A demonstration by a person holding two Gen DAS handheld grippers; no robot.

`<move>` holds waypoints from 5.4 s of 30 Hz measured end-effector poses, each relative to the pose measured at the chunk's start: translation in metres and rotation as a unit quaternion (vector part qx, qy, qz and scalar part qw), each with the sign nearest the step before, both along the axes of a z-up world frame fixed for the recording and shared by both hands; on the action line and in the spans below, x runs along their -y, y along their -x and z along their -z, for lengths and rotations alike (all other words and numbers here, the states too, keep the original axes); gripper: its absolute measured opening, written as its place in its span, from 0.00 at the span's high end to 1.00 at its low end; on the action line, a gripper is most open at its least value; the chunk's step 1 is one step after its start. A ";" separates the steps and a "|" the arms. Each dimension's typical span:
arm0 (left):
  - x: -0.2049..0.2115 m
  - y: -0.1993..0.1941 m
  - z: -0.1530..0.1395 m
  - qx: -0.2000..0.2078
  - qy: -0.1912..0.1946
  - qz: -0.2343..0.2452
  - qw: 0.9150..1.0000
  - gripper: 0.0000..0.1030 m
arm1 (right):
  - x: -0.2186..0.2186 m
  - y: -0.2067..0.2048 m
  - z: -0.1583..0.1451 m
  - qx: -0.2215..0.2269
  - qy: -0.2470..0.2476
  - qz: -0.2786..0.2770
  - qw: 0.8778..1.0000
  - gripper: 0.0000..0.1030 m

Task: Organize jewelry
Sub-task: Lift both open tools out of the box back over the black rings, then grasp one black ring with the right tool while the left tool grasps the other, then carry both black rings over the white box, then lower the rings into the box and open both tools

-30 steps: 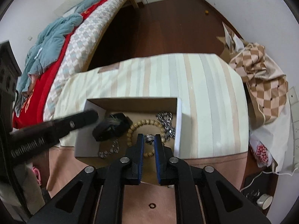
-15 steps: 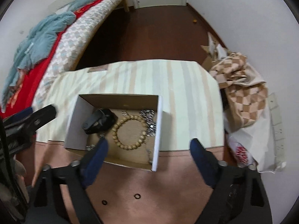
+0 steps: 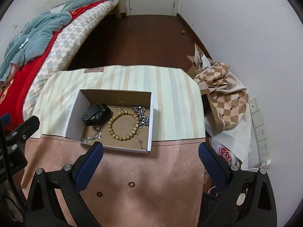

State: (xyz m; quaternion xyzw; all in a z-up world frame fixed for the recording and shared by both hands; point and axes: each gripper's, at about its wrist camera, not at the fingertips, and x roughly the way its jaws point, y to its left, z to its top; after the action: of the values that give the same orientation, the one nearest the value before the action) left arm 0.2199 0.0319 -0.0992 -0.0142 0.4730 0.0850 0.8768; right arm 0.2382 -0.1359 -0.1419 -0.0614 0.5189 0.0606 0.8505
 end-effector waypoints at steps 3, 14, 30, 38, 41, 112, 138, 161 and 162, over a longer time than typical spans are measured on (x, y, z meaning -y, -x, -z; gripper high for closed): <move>0.005 0.018 -0.019 0.021 -0.011 0.000 1.000 0.00 | 0.001 0.016 -0.019 0.019 -0.005 0.001 1.000 0.01; 0.009 0.075 -0.070 0.072 -0.017 -0.010 0.997 0.00 | 0.014 0.076 -0.089 0.091 -0.019 0.009 0.996 0.01; 0.012 0.106 -0.072 0.074 -0.011 -0.021 0.997 0.00 | 0.028 0.110 -0.098 0.092 -0.049 0.010 0.995 0.01; 0.008 0.091 0.024 -0.007 -0.019 -0.043 0.999 0.00 | 0.043 0.090 0.016 0.009 -0.071 0.019 0.997 0.02; 0.008 0.083 0.071 -0.053 -0.022 -0.052 0.997 0.00 | 0.042 0.084 0.061 -0.024 -0.083 0.011 0.996 0.24; 0.099 0.066 0.162 -0.153 0.040 0.081 0.984 0.90 | 0.068 0.097 0.134 -0.042 -0.051 0.028 0.997 0.88; 0.060 -0.028 0.055 -0.068 0.132 0.082 0.986 0.90 | 0.040 -0.019 0.050 -0.012 -0.213 0.009 0.977 0.88; 0.018 -0.080 0.046 -0.073 0.116 0.027 0.990 0.35 | 0.038 -0.078 0.071 -0.089 -0.213 0.012 0.973 0.68; 0.016 -0.075 0.045 -0.070 0.106 0.026 0.992 0.34 | 0.039 -0.074 0.069 -0.084 -0.200 0.014 0.976 0.63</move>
State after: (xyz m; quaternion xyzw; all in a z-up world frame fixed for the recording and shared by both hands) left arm 0.2952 0.0161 -0.1444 -0.0886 0.5396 0.0128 0.8371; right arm 0.3126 -0.1745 -0.2109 0.1228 0.5664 0.1565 0.7997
